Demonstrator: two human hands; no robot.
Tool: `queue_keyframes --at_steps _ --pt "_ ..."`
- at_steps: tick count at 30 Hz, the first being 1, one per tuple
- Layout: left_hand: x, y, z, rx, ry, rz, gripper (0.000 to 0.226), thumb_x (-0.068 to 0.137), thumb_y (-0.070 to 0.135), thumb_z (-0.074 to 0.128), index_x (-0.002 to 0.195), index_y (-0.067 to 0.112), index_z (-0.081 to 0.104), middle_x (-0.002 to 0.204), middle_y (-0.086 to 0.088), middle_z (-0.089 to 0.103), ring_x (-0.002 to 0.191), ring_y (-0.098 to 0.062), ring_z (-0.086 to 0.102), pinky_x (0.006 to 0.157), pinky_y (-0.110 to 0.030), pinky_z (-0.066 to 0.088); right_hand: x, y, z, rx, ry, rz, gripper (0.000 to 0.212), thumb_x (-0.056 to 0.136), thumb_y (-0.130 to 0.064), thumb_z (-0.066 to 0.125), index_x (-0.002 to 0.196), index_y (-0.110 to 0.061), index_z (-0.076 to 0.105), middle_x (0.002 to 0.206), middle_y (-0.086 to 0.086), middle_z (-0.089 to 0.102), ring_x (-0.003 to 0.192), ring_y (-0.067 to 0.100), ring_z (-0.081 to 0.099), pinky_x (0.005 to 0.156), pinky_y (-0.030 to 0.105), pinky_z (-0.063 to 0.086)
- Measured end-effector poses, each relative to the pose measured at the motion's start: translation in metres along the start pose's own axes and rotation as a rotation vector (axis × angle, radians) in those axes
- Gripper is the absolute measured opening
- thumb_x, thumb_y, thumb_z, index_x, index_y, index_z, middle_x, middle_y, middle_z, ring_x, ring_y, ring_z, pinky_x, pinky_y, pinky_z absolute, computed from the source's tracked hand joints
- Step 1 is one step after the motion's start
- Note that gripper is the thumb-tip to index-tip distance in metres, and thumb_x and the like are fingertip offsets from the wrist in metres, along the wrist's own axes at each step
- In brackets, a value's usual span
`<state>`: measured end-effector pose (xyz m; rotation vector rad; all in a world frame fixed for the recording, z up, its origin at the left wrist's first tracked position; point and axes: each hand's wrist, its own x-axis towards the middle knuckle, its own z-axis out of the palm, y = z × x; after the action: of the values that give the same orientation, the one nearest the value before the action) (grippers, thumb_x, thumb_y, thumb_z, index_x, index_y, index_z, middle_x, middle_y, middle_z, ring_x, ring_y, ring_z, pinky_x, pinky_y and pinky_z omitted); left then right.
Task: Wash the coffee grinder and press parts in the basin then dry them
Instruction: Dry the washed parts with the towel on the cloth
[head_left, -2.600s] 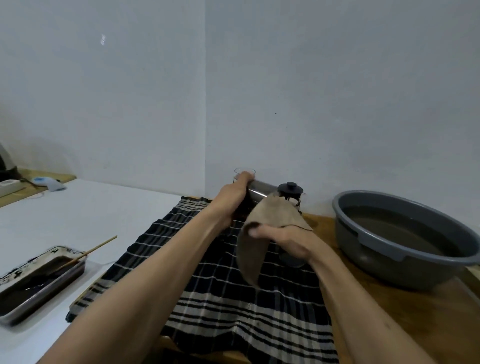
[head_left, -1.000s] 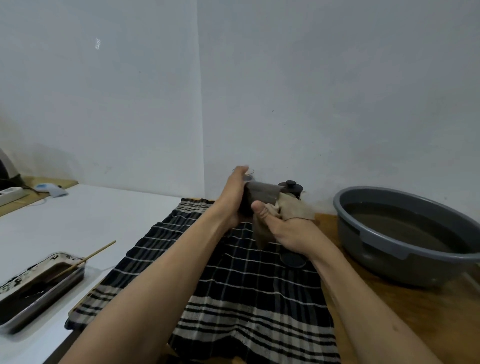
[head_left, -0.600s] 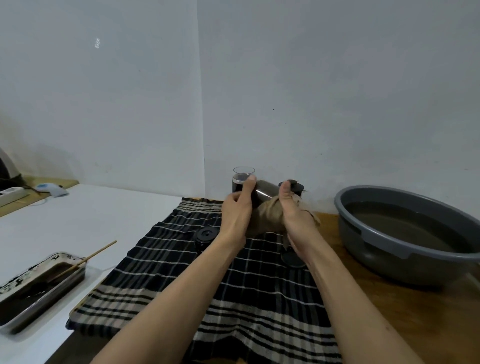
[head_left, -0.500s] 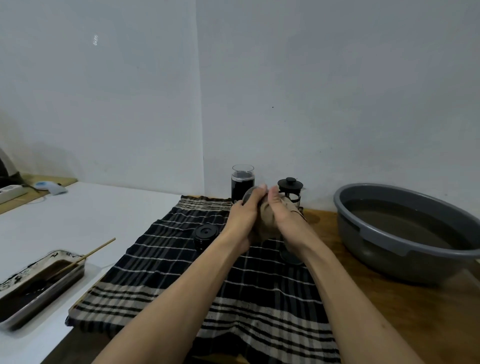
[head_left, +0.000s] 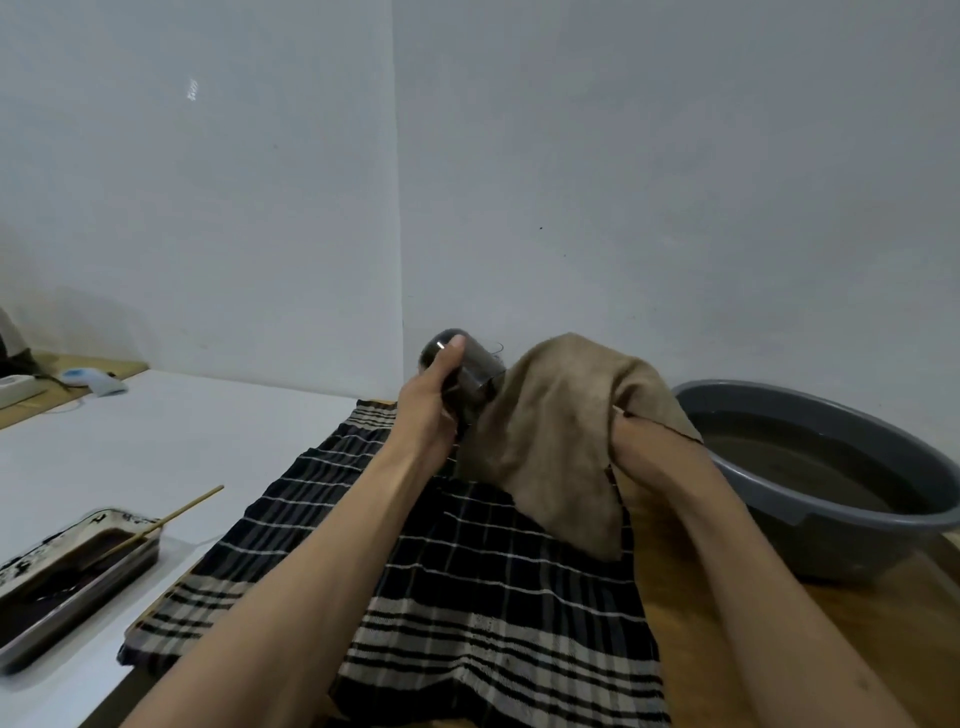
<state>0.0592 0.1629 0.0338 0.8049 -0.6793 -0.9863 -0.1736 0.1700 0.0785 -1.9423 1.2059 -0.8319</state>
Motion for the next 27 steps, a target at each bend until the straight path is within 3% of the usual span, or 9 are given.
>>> queue_keyframes --at_steps 3,6,9,14,15,17,21,24,27 --pt "-0.013 0.001 0.017 0.005 0.044 0.055 0.087 0.072 0.053 0.088 0.136 0.002 0.058 0.132 -0.029 0.063 0.123 -0.045 0.063 0.105 -0.060 0.051 0.009 0.015 0.015 0.226 0.135 0.054 0.013 0.107 -0.016 0.046 0.103 -0.020 0.057 0.113 0.014 0.064 0.096 0.027 0.060 0.092 0.038 0.052" --pt "-0.035 -0.005 0.042 0.234 0.005 0.156 0.066 0.083 0.061 0.074 0.129 0.015 0.061 0.124 -0.010 0.070 0.111 -0.023 0.071 0.093 -0.043 0.060 0.004 -0.005 0.035 0.408 0.082 0.021 0.035 0.111 -0.019 0.034 0.079 -0.024 0.049 0.085 0.004 0.056 0.085 0.020 0.058 0.077 0.022 0.051" --pt "-0.052 -0.015 0.054 0.415 -0.068 0.248 0.050 0.095 0.062 0.060 0.126 0.023 0.061 0.121 0.003 0.069 0.111 -0.008 0.068 0.099 -0.033 0.054 -0.003 -0.038 0.056 0.312 0.086 -0.058 0.038 0.106 -0.050 0.038 0.086 -0.028 0.061 0.089 -0.004 0.064 0.092 0.016 0.064 0.073 0.028 0.049" --pt "-0.065 -0.012 0.052 0.493 -0.173 0.271 0.042 0.098 0.054 0.061 0.122 0.021 0.063 0.112 0.007 0.072 0.107 -0.005 0.068 0.095 -0.028 0.053 0.025 -0.044 0.039 0.478 0.110 0.071 0.027 0.100 -0.027 0.048 0.079 -0.012 0.054 0.090 0.013 0.062 0.085 0.028 0.068 0.088 0.046 0.058" --pt "-0.066 -0.008 0.053 0.502 -0.189 0.262 0.038 0.098 0.052 0.061 0.120 0.021 0.065 0.110 0.009 0.072 0.104 -0.004 0.069 0.090 -0.026 0.054 0.026 -0.045 0.036 0.564 0.082 0.068 0.024 0.103 -0.013 0.045 0.079 -0.011 0.052 0.087 0.011 0.058 0.077 0.020 0.070 0.084 0.038 0.060" --pt "-0.063 -0.003 0.056 0.480 -0.209 0.183 0.048 0.091 0.059 0.064 0.123 0.023 0.064 0.116 0.005 0.071 0.107 -0.009 0.069 0.090 -0.031 0.058 0.020 -0.046 0.034 0.782 0.134 0.081 0.037 0.108 0.001 0.029 0.080 -0.016 0.045 0.086 0.002 0.051 0.064 0.002 0.063 0.066 0.017 0.055" --pt "-0.053 0.001 0.069 0.548 0.014 0.038 0.109 0.059 0.094 0.062 0.139 0.021 0.045 0.133 -0.002 0.061 0.117 -0.018 0.064 0.104 -0.044 0.051 0.010 -0.044 0.050 0.894 0.254 0.152 0.034 0.109 -0.027 0.038 0.081 -0.014 0.053 0.081 0.009 0.054 0.075 0.021 0.054 0.066 0.029 0.045" --pt "-0.059 -0.001 0.079 0.646 0.041 -0.023 0.115 0.056 0.106 0.044 0.129 0.018 0.058 0.119 -0.002 0.070 0.108 -0.018 0.068 0.098 -0.044 0.054 0.015 -0.024 0.063 0.686 0.303 0.129 0.025 0.104 -0.036 0.051 0.087 -0.021 0.061 0.085 0.003 0.062 0.086 0.025 0.063 0.073 0.032 0.050" --pt "-0.060 -0.010 0.082 0.587 0.063 -0.103 0.113 0.054 0.106 0.047 0.112 0.013 0.073 0.104 -0.008 0.077 0.097 -0.023 0.073 0.094 -0.047 0.058 0.015 -0.024 0.064 0.595 0.309 0.124 0.024 0.101 -0.036 0.055 0.082 -0.023 0.060 0.083 0.004 0.062 0.075 0.016 0.058 0.070 0.026 0.046"
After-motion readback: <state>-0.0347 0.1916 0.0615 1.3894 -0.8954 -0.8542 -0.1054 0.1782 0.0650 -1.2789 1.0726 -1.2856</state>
